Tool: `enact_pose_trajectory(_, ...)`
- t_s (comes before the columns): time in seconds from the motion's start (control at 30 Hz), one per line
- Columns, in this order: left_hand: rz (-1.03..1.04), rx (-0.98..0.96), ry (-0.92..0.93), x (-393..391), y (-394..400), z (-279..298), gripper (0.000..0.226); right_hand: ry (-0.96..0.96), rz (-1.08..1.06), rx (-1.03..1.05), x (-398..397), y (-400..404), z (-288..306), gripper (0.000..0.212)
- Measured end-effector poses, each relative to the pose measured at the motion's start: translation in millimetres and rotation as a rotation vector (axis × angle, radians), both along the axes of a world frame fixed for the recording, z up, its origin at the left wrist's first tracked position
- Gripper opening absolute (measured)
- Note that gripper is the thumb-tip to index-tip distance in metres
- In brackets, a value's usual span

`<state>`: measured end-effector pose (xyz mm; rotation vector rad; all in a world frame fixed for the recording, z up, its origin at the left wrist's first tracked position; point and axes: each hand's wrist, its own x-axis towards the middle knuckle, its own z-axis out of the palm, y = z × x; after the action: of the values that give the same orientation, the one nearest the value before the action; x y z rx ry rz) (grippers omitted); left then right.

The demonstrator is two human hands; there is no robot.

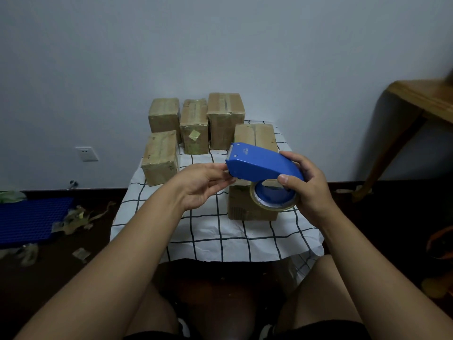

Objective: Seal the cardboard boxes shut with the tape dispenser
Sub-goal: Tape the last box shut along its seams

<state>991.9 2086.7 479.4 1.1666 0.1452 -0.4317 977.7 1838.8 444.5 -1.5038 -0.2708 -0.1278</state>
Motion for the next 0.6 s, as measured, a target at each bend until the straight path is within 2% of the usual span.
enact_pose_trajectory(0.2,0.041,0.086,0.031,-2,-3,-4,0.015,-0.008,0.004,-0.053,-2,-6,-3,0.054)
enact_pose_trajectory(0.4,-0.022,0.150,0.036,-3,-3,-3,0.015,-0.003,0.000,-0.038,-2,-11,-3,0.052)
enact_pose_trajectory(0.6,0.033,0.173,0.051,-1,-1,-1,0.012,-0.011,0.004,-0.027,-2,-16,-1,0.051)
